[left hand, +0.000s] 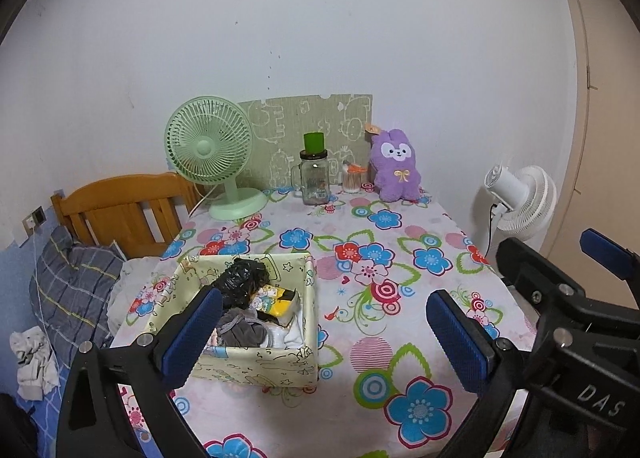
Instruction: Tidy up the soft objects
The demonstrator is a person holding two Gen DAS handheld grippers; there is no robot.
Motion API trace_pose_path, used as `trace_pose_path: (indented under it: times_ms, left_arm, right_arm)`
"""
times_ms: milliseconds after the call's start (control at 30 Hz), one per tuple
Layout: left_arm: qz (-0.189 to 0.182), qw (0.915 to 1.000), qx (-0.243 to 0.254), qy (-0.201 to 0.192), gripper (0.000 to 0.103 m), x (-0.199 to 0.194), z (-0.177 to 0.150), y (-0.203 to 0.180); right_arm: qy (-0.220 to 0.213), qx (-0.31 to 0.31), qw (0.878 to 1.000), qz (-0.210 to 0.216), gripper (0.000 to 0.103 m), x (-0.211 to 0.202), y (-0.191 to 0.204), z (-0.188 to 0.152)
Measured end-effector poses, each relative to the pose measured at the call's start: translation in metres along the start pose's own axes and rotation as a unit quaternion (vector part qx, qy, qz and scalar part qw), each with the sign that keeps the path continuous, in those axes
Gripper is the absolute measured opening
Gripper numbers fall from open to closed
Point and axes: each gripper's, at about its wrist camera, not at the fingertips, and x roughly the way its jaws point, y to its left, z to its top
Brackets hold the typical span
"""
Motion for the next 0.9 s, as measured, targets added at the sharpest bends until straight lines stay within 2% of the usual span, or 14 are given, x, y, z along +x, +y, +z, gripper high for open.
trace_pose_path:
  times_ms: [300,900]
  left_arm:
    - [0.000,1.0000,-0.004,-0.002,0.103,-0.005,-0.001,0.003]
    - [0.005,0.9997,-0.016,-0.015,0.103,-0.013,-0.001,0.015]
  right_arm:
    - [-0.003,0.010,1.000,-0.015,0.103,-0.006,-0.008,-0.003]
    - [-0.009,0.000,1.000,-0.010,0.103,-0.008,0.001,0.001]
